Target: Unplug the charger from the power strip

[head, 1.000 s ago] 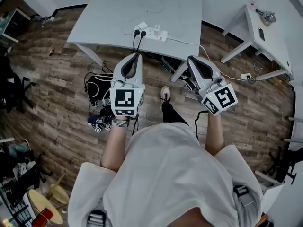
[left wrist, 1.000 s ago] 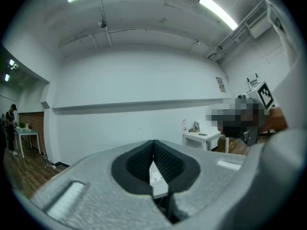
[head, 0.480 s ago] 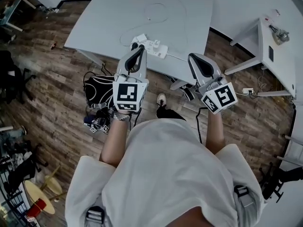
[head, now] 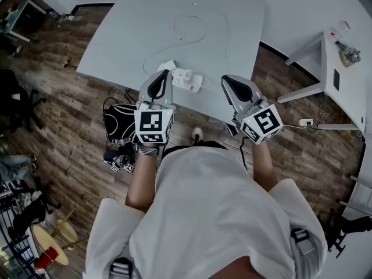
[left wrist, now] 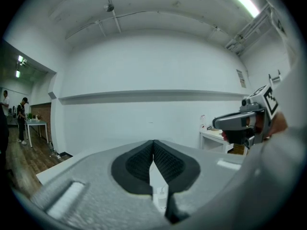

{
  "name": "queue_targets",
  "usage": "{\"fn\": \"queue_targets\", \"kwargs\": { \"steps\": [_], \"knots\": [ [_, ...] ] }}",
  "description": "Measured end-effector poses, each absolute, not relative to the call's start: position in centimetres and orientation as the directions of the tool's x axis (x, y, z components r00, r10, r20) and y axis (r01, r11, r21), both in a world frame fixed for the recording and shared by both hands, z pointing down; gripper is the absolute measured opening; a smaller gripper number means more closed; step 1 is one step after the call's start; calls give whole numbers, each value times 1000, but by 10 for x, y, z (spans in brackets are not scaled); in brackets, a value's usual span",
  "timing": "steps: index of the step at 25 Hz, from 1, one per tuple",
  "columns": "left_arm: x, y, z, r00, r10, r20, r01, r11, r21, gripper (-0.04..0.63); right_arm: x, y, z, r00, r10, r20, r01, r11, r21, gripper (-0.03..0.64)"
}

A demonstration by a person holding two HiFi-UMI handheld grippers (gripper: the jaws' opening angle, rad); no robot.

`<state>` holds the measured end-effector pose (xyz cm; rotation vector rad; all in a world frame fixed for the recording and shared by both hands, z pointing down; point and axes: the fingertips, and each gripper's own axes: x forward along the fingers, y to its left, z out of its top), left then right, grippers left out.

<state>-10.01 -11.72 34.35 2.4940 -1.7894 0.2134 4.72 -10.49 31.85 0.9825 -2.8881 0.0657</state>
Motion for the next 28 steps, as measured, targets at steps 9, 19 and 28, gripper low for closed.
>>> {"fn": "queue_targets", "kwargs": {
  "steps": [9,19,28],
  "knots": [
    [-91,-144,395,347,-907,238,-938,-341,69,26,14,-131,370,-847,-501,177,-520,851,-78,3],
    [-86,-160,466,422,-822,383,-905,-405,127,55,-2,-150,454,-787,-557,266,-593,802,-75,2],
    [-68,-169,514,479,-747,460,-869,-480,125,120,-6,-156,515,-757,-538,371,-626,759,-177,2]
  ]
}}
